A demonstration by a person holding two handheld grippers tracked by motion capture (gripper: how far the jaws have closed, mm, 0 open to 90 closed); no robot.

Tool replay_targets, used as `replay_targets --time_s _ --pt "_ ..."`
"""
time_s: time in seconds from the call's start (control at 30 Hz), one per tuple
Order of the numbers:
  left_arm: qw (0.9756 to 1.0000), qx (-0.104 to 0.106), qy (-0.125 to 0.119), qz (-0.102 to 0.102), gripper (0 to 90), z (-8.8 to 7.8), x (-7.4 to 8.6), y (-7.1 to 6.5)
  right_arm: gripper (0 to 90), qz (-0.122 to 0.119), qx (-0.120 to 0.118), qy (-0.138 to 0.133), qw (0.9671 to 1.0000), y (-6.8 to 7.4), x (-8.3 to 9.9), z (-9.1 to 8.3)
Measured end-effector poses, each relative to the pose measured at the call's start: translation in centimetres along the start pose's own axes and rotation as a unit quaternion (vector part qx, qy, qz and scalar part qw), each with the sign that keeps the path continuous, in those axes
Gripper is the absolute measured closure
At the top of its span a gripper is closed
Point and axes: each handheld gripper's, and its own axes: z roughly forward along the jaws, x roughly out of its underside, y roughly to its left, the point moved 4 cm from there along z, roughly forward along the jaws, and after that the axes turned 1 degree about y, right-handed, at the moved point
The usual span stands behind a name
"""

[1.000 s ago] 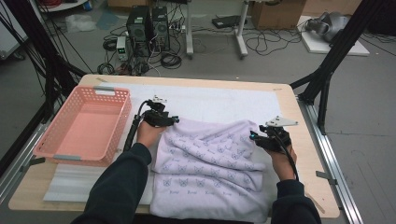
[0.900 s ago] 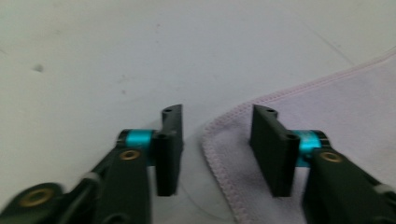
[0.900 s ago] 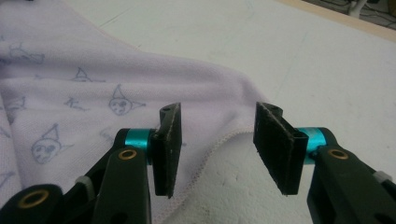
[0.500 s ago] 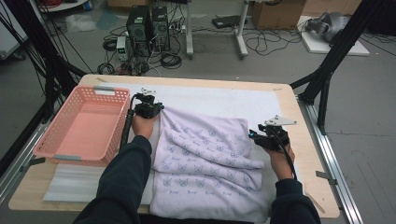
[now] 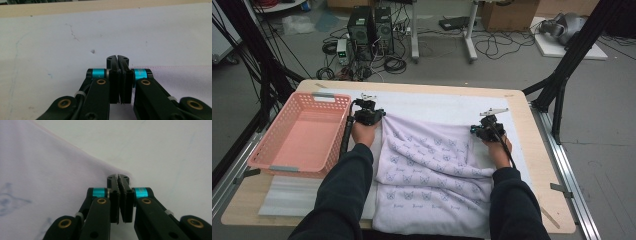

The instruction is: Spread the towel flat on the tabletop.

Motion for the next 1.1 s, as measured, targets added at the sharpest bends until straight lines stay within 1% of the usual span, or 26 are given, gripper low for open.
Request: replay_targets --time_s 0.07,0.1,0.17,0.2,0.23,0.27,0.3,0.33,0.37,0.43,0.47,0.53,0.6,0.63,0.67,0.7,0.73,0.77,0.8,0.9,0.93,0.97,1.0,1.03,1.07,1.1 --pt "0.9996 -0.013 -0.003 0.024 87.9 -0.2 -1.1 0.1 90.0 0.0 0.033 -0.026 0.9991 -0.9 -0.8 -0.2" --pt "0.9995 -0.015 -0.011 0.025 87.9 -0.4 -1.6 0.2 90.0 0.0 0.052 -0.035 0.998 -1.4 -1.1 -0.3" --pt "0.9997 -0.01 -0.023 0.008 87.9 -0.6 -2.3 0.3 90.0 0.022 0.072 -0.053 0.9957 -2.5 -1.5 -0.4" --pt "0.9996 -0.005 -0.028 0.007 87.7 -0.7 -2.5 0.3 90.0 0.043 0.07 -0.062 0.9947 -2.8 -1.6 -0.4" --pt "0.9994 -0.005 -0.032 0.011 86.5 -0.8 -2.5 0.2 90.0 0.062 0.06 -0.069 0.9939 -3.1 -1.6 -0.3" --pt "0.9993 -0.009 -0.034 0.015 82.4 -0.8 -2.5 0.3 90.0 0.077 0.052 -0.073 0.993 -3.1 -1.6 -0.2" --pt "0.9994 -0.007 -0.033 0.005 72.6 -0.8 -2.5 0.4 89.4 0.08 0.044 -0.074 0.993 -3.0 -1.5 -0.1" --pt "0.9996 0.001 -0.028 -0.01 61.4 -0.8 -2.4 0.6 86.0 0.079 0.042 -0.066 0.9938 -2.7 -1.5 0.0" --pt "0.9995 0.009 -0.02 -0.023 55.9 -0.9 -2.3 0.7 79.2 0.074 0.042 -0.06 0.9946 -2.4 -1.4 0.1" --pt "0.9993 0.02 -0.012 -0.03 49.6 -1.1 -1.8 0.7 69.1 0.072 0.032 -0.054 0.9954 -2.1 -1.5 0.0" --pt "0.9992 0.025 -0.007 -0.03 47.2 -1.2 -1.6 0.7 67.6 0.069 0.03 -0.053 0.9957 -1.9 -1.5 -0.2" --pt "0.999 0.035 -0.005 -0.026 44.6 -1.6 -1.2 0.5 59.2 0.067 0.02 -0.055 0.9961 -1.5 -1.5 -0.7" --pt "0.9984 0.05 0.013 -0.025 39.8 -1.7 -0.9 0.3 54.3 0.067 0.004 -0.054 0.9963 -1.2 -1.4 -1.1" --pt "0.9978 0.059 0.019 -0.024 37.7 -1.9 -0.9 0.0 53.3 0.058 0.006 -0.051 0.997 -1.0 -1.3 -1.3" --pt "0.9975 0.065 0.017 -0.022 37.5 -2.1 -0.8 -0.3 53.4 0.054 0.007 -0.05 0.9972 -0.8 -1.2 -1.5" --pt "0.9975 0.068 0.008 -0.017 37.8 -2.3 -0.8 -0.6 53.8 0.049 0.003 -0.053 0.9974 -0.6 -1.0 -1.7" --pt "0.9974 0.07 0.005 -0.014 38.9 -2.4 -0.8 -0.9 54.3 0.052 -0.008 -0.052 0.9973 -0.3 -0.7 -1.6" --pt "0.9974 0.07 0.007 -0.013 39.2 -2.5 -0.6 -1.0 54.6 0.053 -0.018 -0.043 0.9975 -0.2 -0.4 -1.4" --pt "0.9973 0.071 0.008 -0.013 39.0 -2.5 -0.5 -1.1 55.5 0.057 -0.027 -0.026 0.9977 0.0 -0.1 -1.1" --pt "0.9969 0.075 0.016 -0.015 39.2 -2.5 0.1 -1.3 59.7 0.054 -0.034 -0.001 0.998 0.3 0.6 0.0" --pt "0.9967 0.077 0.021 -0.015 39.2 -2.5 0.4 -1.3 64.3 0.051 -0.027 -0.001 0.9983 0.4 0.6 0.2" --pt "0.9963 0.079 0.031 -0.013 39.2 -2.5 0.6 -1.3 72.8 0.049 -0.024 -0.003 0.9985 0.3 0.6 0.2" --pt "0.996 0.08 0.038 -0.011 38.7 -2.4 0.7 -1.4 85.6 0.046 -0.025 -0.004 0.9986 0.1 0.5 0.2" --pt "0.9956 0.081 0.045 -0.007 38.6 -2.4 0.9 -1.5 86.7 0.036 -0.02 -0.003 0.9992 0.0 0.4 0.3" --pt "0.9955 0.082 0.049 -0.004 38.6 -2.4 1.0 -1.7 87.6 0.021 -0.006 -0.001 0.9998 -0.1 0.3 0.3" --pt "0.9951 0.084 0.053 0.001 38.6 -2.4 1.0 -1.9 87.8 0.006 0.028 0.001 0.9996 -0.2 0.2 0.4"
